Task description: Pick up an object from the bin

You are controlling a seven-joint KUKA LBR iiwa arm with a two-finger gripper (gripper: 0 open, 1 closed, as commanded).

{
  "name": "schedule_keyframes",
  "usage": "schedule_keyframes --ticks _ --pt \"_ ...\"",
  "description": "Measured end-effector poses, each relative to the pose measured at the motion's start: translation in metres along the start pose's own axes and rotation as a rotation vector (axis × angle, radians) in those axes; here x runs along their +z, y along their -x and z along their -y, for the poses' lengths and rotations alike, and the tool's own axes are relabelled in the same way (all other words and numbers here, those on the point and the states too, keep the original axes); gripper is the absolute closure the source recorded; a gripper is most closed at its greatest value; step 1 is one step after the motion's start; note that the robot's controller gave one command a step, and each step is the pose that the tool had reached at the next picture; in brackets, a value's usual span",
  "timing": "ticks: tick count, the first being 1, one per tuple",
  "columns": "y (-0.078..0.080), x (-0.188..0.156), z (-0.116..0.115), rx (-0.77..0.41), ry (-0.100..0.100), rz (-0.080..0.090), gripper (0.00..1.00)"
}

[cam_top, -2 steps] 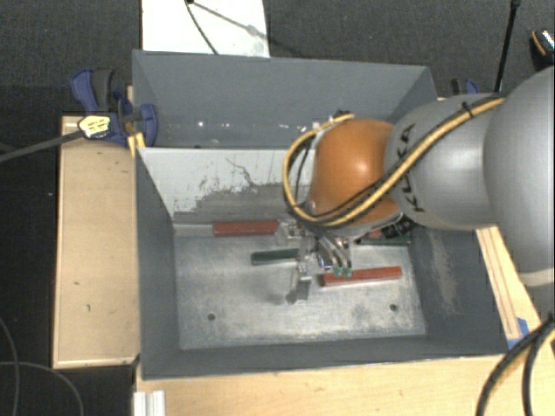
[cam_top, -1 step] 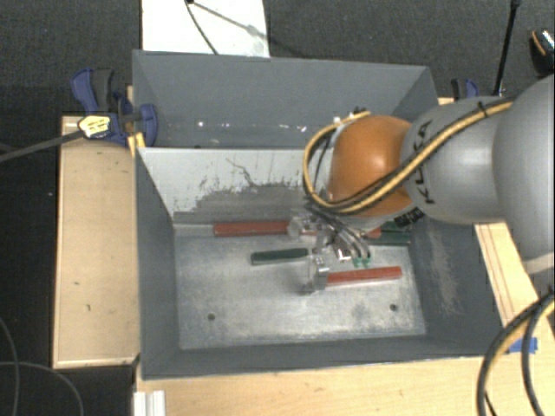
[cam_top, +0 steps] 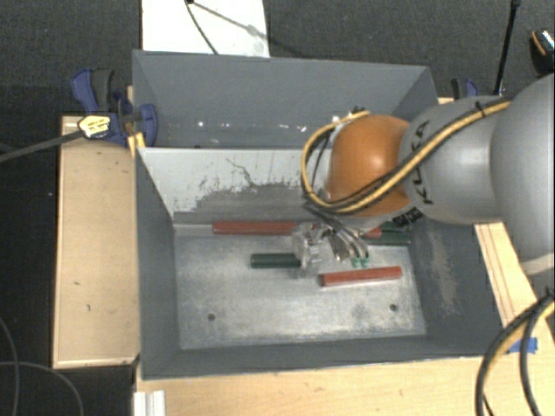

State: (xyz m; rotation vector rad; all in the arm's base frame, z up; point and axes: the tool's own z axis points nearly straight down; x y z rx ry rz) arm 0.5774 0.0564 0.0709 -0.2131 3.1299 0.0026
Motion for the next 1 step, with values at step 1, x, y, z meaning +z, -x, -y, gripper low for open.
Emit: schedule_keyframes --ticks 1 --pt "-0.0251 -0.1625 0.0343 -0.047 -0.003 0.005 1.00"
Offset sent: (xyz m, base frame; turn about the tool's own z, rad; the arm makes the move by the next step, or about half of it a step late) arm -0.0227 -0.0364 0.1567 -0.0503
